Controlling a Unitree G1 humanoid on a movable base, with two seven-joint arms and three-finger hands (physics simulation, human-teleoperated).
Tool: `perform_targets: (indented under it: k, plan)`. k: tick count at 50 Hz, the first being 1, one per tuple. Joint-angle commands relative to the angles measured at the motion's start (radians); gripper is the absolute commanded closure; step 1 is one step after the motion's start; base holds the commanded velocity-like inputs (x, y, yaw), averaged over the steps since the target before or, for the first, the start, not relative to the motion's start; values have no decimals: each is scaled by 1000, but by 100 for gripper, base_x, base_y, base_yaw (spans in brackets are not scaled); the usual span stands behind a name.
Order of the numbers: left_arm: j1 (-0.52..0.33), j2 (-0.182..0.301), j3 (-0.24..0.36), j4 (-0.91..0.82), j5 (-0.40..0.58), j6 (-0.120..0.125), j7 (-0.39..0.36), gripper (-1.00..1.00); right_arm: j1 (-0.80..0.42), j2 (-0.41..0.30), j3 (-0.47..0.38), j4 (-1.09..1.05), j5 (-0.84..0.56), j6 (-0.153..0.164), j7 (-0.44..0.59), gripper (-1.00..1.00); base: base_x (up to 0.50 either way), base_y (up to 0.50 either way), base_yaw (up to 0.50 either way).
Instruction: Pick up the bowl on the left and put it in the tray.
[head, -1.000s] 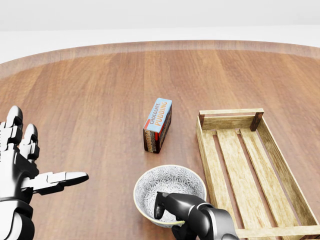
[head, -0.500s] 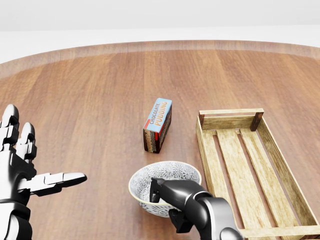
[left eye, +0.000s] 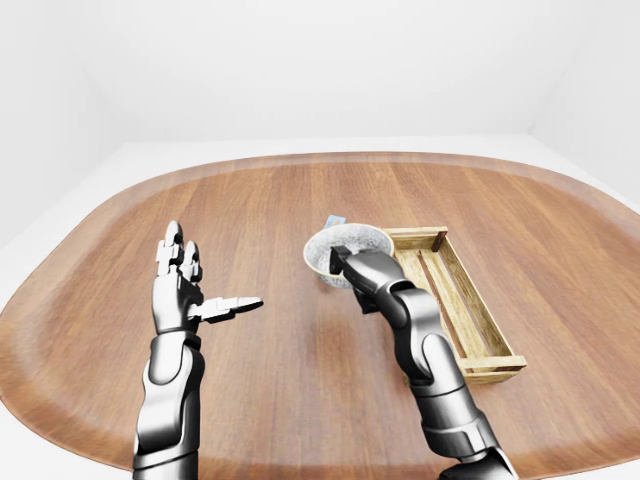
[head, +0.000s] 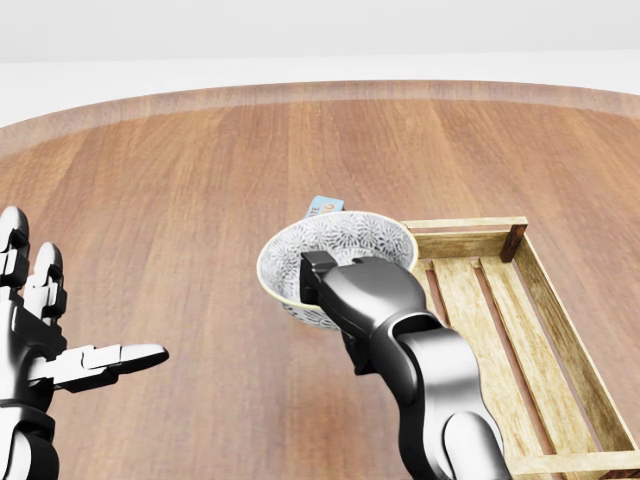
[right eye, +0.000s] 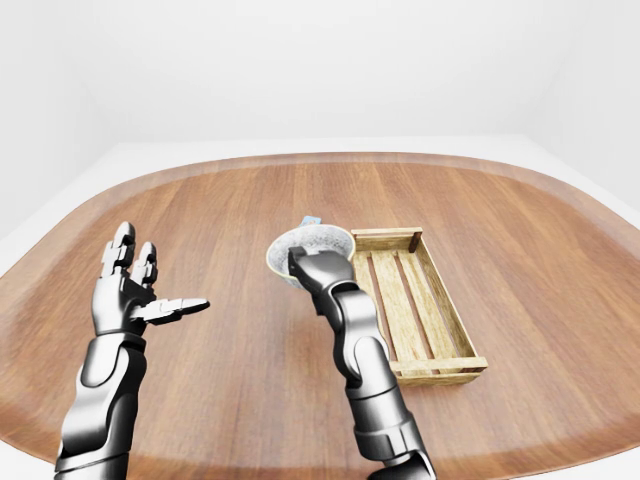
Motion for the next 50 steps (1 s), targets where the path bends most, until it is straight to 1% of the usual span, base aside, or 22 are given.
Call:
perform_targets:
  k: [1, 3, 8, 15, 25, 31, 39, 46, 50]
  plan:
    - [5, -3, -2, -2, 5, 0, 2, -100, -60, -10, -56, -147, -30, 0, 0, 100, 0, 0, 0]
    - [6, -4, -5, -2, 7, 0, 1, -100, -69, -19, -70, -157, -20, 0, 0, 100, 0, 0, 0]
    - [4, -2, -1, 1, 4, 0, 0, -100, -103, -66, -115, -180, 15, 0, 0, 100, 0, 0, 0]
    - [0, -2, -3, 7, 5, 0, 1, -100, -127, -122, -161, -165, 78, 0, 0, 100, 0, 0, 0]
    - [2, -4, -8, 8, 7, 0, 1, -100, -122, -201, -211, -131, 206, 0, 0, 100, 0, 0, 0]
    - [-1, -4, -6, 4, 6, 0, 5, -100, -88, -255, -247, -137, 266, 0, 0, 100, 0, 0, 0]
    - [-5, -1, -5, -3, 5, 0, 7, -100, -51, -298, -274, -124, 316, 0, 0, 100, 0, 0, 0]
    - [0, -1, -2, -8, 4, 0, 5, -100, -35, -329, -304, -66, 375, 0, 0, 100, 0, 0, 0]
    - [1, -2, -3, -3, 6, 0, 4, -100, -26, -333, -311, -35, 409, 0, 0, 100, 0, 0, 0]
